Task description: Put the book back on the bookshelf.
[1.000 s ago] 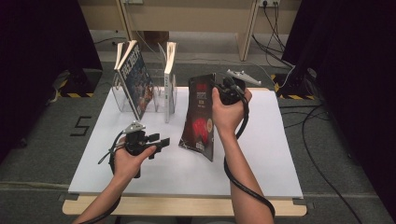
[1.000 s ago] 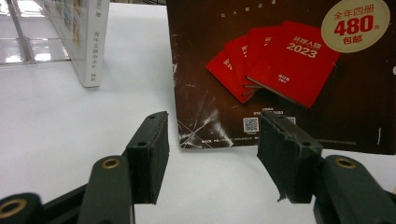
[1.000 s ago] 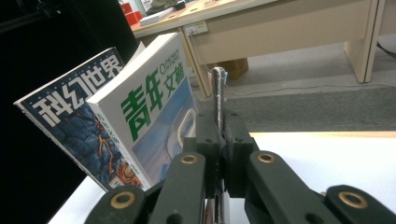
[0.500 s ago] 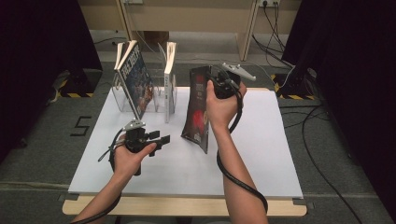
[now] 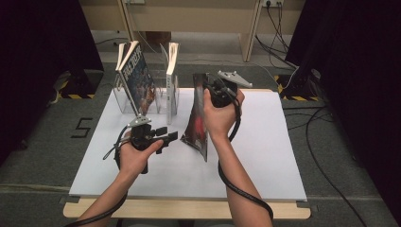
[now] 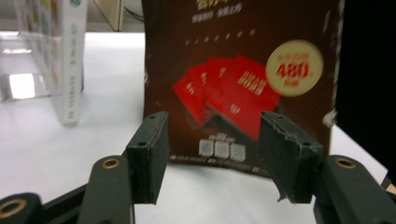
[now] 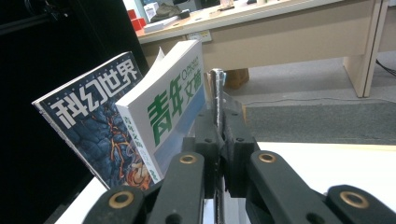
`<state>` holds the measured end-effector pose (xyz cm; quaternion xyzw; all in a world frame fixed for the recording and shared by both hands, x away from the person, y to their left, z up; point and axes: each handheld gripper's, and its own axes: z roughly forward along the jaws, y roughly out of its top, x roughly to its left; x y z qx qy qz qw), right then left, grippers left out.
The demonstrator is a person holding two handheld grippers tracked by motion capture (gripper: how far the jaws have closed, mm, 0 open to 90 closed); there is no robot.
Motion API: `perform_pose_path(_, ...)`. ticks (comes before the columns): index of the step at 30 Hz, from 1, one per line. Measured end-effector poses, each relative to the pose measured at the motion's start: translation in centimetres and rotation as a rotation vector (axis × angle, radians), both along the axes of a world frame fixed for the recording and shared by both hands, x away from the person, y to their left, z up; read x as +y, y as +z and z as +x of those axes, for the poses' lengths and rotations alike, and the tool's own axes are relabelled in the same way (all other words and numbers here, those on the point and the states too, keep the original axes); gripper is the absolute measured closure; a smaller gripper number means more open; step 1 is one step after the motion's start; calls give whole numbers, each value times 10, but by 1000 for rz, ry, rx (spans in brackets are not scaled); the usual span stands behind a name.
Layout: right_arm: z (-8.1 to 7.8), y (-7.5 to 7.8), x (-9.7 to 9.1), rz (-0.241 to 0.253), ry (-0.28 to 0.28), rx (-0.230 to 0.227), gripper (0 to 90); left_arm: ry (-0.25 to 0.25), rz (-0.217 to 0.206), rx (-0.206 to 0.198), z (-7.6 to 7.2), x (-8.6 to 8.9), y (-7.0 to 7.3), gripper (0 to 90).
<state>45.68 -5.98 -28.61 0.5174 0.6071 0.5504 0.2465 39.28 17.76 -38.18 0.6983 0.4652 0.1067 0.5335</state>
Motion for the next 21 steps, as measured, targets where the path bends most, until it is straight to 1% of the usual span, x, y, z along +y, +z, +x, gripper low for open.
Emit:
perform_pose_path(6,-4,-1,0,-1,0,6,864,-15,-8,-21,3,-21,16,423)
perform_pose_path(10,-5,-4,1,1,3,11,861,-39,1,-37,6,-36,26,419)
perform_pose_path(13,-6,-5,2,1,1,15,860,-49,19,-46,10,-49,31,419)
perform_pose_path(14,-5,-6,2,-4,-1,10,860,-53,19,-44,11,-53,32,419)
perform_pose_path(18,-5,-6,3,-6,3,16,858,-67,17,-49,16,-68,38,416)
perform_pose_path(21,-5,-6,4,-4,6,19,857,-67,19,-48,20,-75,41,412)
